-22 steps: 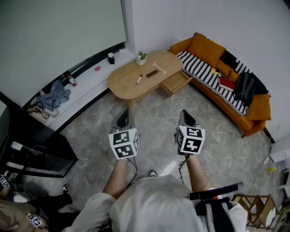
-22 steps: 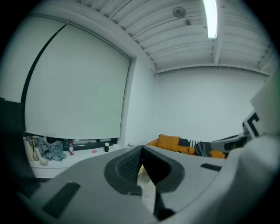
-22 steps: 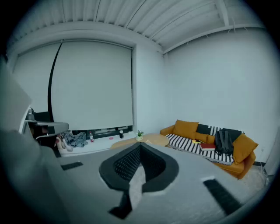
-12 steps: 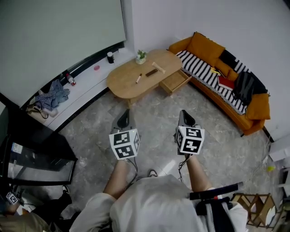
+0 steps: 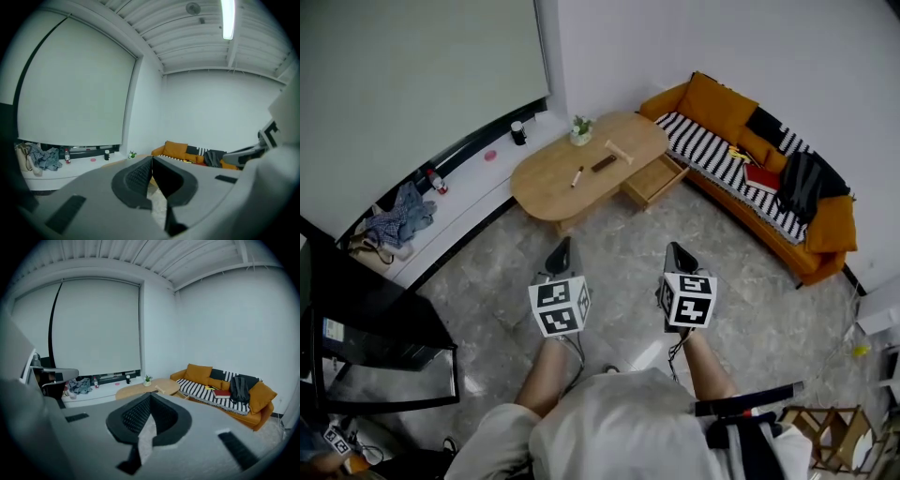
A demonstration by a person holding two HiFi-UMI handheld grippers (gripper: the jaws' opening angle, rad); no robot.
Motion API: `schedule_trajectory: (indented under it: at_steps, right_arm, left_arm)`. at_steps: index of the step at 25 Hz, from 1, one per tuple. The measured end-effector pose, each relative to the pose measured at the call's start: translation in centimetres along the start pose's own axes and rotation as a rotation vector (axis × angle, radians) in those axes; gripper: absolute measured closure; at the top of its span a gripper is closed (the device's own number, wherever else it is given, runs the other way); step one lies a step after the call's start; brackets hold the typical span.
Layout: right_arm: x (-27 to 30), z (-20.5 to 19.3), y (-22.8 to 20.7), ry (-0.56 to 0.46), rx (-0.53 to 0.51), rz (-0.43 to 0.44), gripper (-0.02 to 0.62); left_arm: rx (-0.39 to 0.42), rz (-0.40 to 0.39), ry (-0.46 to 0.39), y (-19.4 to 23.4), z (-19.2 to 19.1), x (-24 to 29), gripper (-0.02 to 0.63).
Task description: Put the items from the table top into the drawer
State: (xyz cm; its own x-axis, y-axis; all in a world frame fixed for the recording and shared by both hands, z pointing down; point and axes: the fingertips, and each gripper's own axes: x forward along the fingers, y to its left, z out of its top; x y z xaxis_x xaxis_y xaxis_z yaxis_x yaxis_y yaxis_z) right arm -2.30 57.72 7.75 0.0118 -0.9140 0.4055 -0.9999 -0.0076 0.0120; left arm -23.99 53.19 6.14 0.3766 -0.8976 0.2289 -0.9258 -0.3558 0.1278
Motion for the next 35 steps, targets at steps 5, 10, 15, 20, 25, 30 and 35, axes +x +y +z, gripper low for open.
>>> schedule_trajectory:
  at_steps: [5, 10, 15, 20, 25, 30, 35]
  right_arm:
    - [2.2, 0.8, -2.7, -0.004, -0.059, -0.013, 0.603]
    - [3.6, 0.7, -3.9, 0.008, -0.036, -0.007, 0.603]
    - [5.3, 0.1, -5.4, 0.024, -0.025, -0.025, 0.603]
    - [8.3, 0.5, -7.0, 0.020, -0.004, -0.051, 0.603]
    - [12.8, 2.7, -8.6, 0.016, -0.009, -0.068, 0.603]
    - [18.5, 5.8, -9.5, 0.011, -0.013, -0.076, 0.603]
    - [25.1, 8.8, -10.0, 0.033, -0.031, -0.065, 0.603]
  left_arm:
    - [0.009, 0.005, -0.008, -1.3, 0.7, 2.8, 0.596]
    - [0.005, 0.005, 0.024, -1.7, 0.1, 4.5, 0.595]
    - [0.009, -0.008, 0.043, -2.1, -0.4, 7.0, 0.595]
    - [0.019, -0.034, 0.029, -2.6, 0.3, 11.1, 0.595]
    - [0.019, -0.064, 0.010, -2.7, 2.3, 17.0, 0.595]
    - [0.026, -0.100, 0.011, -2.1, 4.2, 23.8, 0.595]
    - [0.015, -0.125, 0.012, -1.1, 6.6, 31.2, 0.595]
